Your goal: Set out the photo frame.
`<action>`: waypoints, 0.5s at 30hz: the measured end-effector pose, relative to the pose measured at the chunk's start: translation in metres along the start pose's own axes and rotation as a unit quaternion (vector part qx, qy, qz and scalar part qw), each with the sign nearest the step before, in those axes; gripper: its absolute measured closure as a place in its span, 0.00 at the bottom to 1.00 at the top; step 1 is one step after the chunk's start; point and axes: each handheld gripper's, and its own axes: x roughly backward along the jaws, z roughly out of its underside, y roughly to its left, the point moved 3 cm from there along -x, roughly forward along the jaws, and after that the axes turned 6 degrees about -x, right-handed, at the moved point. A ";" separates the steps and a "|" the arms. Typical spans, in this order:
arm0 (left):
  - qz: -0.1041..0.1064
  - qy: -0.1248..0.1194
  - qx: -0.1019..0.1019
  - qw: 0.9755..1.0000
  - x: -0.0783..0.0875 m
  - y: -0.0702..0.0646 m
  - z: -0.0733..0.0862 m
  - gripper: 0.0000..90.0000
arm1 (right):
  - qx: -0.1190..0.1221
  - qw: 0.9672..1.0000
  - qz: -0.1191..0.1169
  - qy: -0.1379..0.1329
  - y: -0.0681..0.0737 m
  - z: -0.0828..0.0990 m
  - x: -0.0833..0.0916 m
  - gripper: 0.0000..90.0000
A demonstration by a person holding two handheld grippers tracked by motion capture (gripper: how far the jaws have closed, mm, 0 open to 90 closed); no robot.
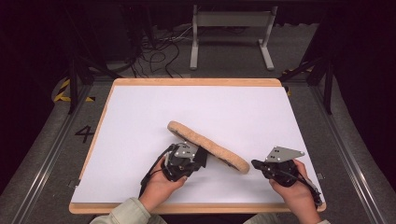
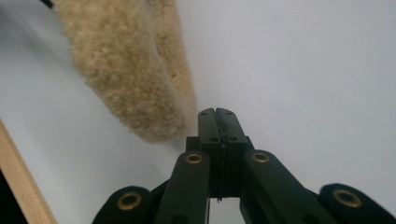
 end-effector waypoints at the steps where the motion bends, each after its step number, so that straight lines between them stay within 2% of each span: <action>1: 0.007 -0.001 0.004 1.000 -0.004 -0.003 -0.001 1.00 | -0.002 1.000 0.005 -0.004 -0.002 0.000 0.001 1.00; 3: 0.010 0.000 0.001 1.000 -0.008 -0.003 -0.002 1.00 | -0.003 1.000 0.009 -0.005 -0.003 0.001 0.002 1.00; 5: 0.011 0.003 0.001 1.000 -0.020 -0.008 -0.006 1.00 | -0.009 1.000 0.015 -0.008 -0.005 0.002 0.003 1.00; 7: 0.012 0.002 0.003 1.000 -0.024 -0.008 -0.007 1.00 | -0.009 1.000 0.017 -0.009 -0.006 0.002 0.002 1.00; 11: 0.009 0.014 0.010 1.000 -0.038 -0.009 -0.010 1.00 | -0.011 1.000 0.017 -0.010 -0.006 0.003 0.001 1.00; 12: -0.001 0.014 0.003 1.000 -0.041 -0.007 -0.011 1.00 | -0.011 1.000 0.016 -0.009 -0.005 0.003 0.001 1.00; 14: -0.010 0.014 0.010 1.000 -0.041 -0.003 -0.010 1.00 | -0.009 1.000 0.016 -0.010 -0.005 0.003 0.001 1.00; 15: -0.019 0.009 0.003 1.000 -0.041 0.001 -0.011 1.00 | -0.011 1.000 0.016 -0.010 -0.004 0.003 0.001 1.00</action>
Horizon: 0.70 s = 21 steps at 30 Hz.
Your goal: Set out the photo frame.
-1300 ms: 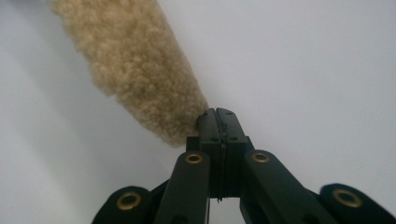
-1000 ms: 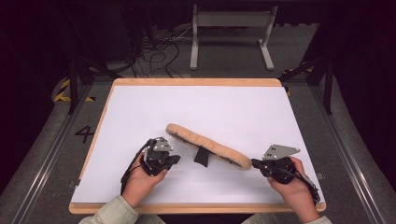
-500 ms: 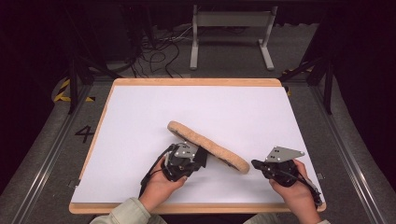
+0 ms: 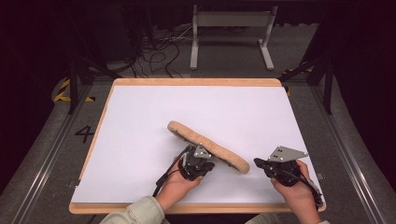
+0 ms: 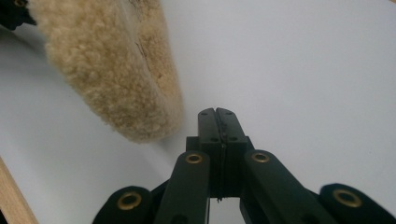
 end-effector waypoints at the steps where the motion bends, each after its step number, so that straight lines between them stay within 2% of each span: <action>1: 0.010 -0.006 0.010 1.000 0.002 0.003 0.000 1.00 | 0.000 1.000 0.000 -0.001 0.000 0.000 0.000 1.00; 2: 0.008 -0.009 0.017 1.000 0.003 0.005 0.001 1.00 | -0.001 1.000 -0.001 -0.001 0.000 0.000 0.001 1.00; 4: 0.024 -0.017 0.031 0.999 0.006 0.010 0.001 1.00 | -0.001 1.000 -0.001 -0.001 0.000 0.000 0.001 1.00; 8: 0.014 -0.016 0.016 1.000 0.006 0.010 0.000 1.00 | 0.001 1.000 -0.003 0.000 0.001 0.000 0.000 1.00; 11: 0.013 -0.013 0.022 1.000 0.006 0.010 0.000 1.00 | 0.004 1.000 -0.004 -0.001 0.002 -0.001 -0.001 1.00; 12: 0.009 -0.015 0.017 1.000 0.006 0.011 0.000 1.00 | 0.004 1.000 -0.004 -0.001 0.002 -0.001 -0.001 1.00; 16: 0.000 -0.007 0.023 1.000 0.006 0.010 0.000 1.00 | 0.003 1.000 -0.003 -0.001 0.003 -0.001 -0.001 1.00; 17: -0.007 -0.007 0.018 1.000 0.006 0.011 -0.001 1.00 | 0.003 1.000 -0.003 -0.002 0.003 -0.001 0.000 1.00; 21: -0.023 -0.002 0.030 0.999 0.009 0.015 0.000 1.00 | 0.002 1.000 -0.003 -0.003 0.002 -0.001 0.001 1.00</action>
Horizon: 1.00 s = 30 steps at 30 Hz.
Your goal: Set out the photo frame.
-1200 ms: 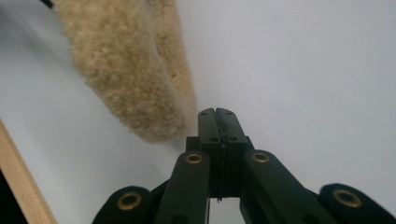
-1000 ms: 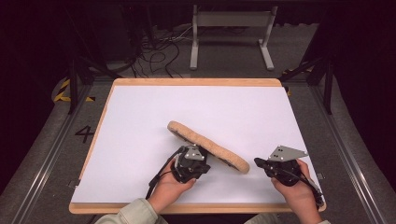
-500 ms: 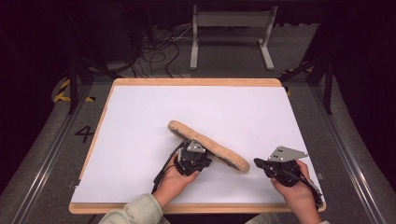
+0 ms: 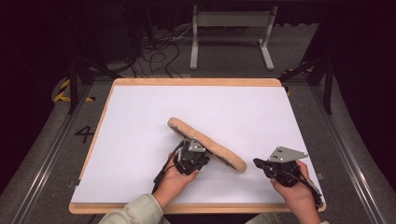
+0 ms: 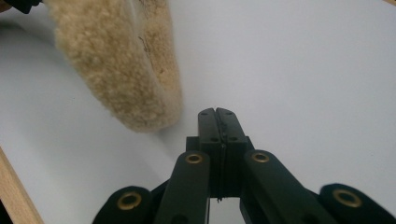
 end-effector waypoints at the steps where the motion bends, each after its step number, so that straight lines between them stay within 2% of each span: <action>1: 0.000 0.000 0.000 1.000 0.000 0.000 0.000 1.00 | 0.000 1.000 0.000 0.000 0.000 0.000 0.000 1.00; 7: -0.011 -0.001 0.010 1.000 0.002 0.009 0.001 1.00 | 0.004 1.000 -0.002 0.000 0.002 -0.001 -0.002 1.00; 8: -0.019 -0.004 0.002 1.000 0.002 0.013 0.001 1.00 | 0.004 1.000 -0.003 0.000 0.003 -0.001 -0.002 1.00; 11: -0.034 -0.004 0.008 0.999 0.003 0.022 0.002 1.00 | 0.008 1.000 -0.004 0.001 0.005 -0.002 -0.004 1.00; 15: -0.016 -0.014 0.023 1.000 0.003 0.032 0.003 1.00 | 0.011 1.000 -0.008 0.002 0.010 -0.004 -0.010 1.00; 18: -0.017 -0.007 0.015 1.000 0.005 0.029 0.004 1.00 | 0.020 1.000 -0.013 0.004 0.016 -0.006 -0.018 1.00; 24: -0.014 -0.006 0.012 1.000 0.018 0.027 0.010 0.99 | 0.034 0.999 -0.026 0.015 0.025 -0.010 -0.034 1.00; 28: -0.011 -0.001 0.021 1.000 0.033 0.029 0.025 0.98 | 0.045 0.998 -0.043 0.018 0.035 -0.014 -0.043 1.00; 30: -0.009 -0.002 0.023 1.000 0.037 0.029 0.027 0.98 | 0.052 0.998 -0.043 0.020 0.037 -0.015 -0.045 1.00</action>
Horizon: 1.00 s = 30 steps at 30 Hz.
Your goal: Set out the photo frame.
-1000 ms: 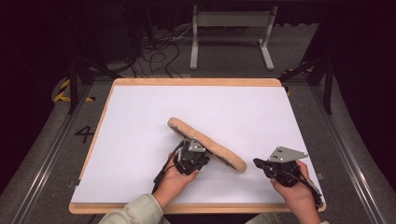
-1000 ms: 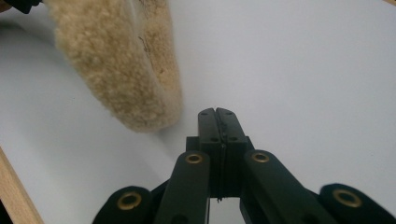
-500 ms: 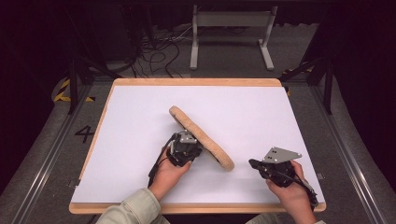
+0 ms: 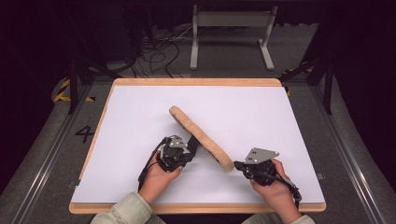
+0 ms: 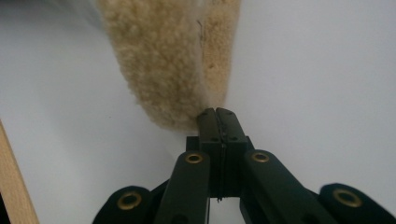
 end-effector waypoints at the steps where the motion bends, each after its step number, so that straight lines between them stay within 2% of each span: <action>1: -0.001 -0.004 0.001 1.000 0.004 0.000 0.002 0.98 | 0.001 1.000 0.001 0.001 0.002 -0.001 -0.001 1.00; 2: 0.001 -0.004 0.003 1.000 0.008 0.001 0.004 0.98 | 0.002 1.000 -0.012 0.000 0.006 -0.002 -0.002 1.00; 12: 0.001 -0.018 0.018 1.000 0.036 -0.002 0.022 0.94 | 0.031 0.998 -0.047 0.006 0.032 -0.008 -0.006 1.00; 14: 0.007 -0.019 0.023 1.000 0.044 -0.004 0.029 0.93 | 0.046 0.997 -0.061 0.007 0.041 -0.012 -0.010 1.00; 18: 0.014 -0.020 0.024 0.999 0.049 -0.009 0.035 0.91 | 0.060 0.995 -0.080 0.007 0.052 -0.017 -0.016 1.00; 19: 0.019 -0.019 0.021 0.999 0.052 -0.012 0.037 0.90 | 0.066 0.994 -0.090 0.006 0.057 -0.020 -0.019 1.00; 25: 0.028 -0.025 0.006 0.999 0.063 -0.024 0.040 0.93 | 0.076 0.991 -0.114 0.001 0.068 -0.026 -0.027 1.00; 30: 0.053 -0.028 -0.002 0.998 0.070 -0.033 0.043 0.99 | 0.086 0.989 -0.122 -0.003 0.074 -0.029 -0.033 1.00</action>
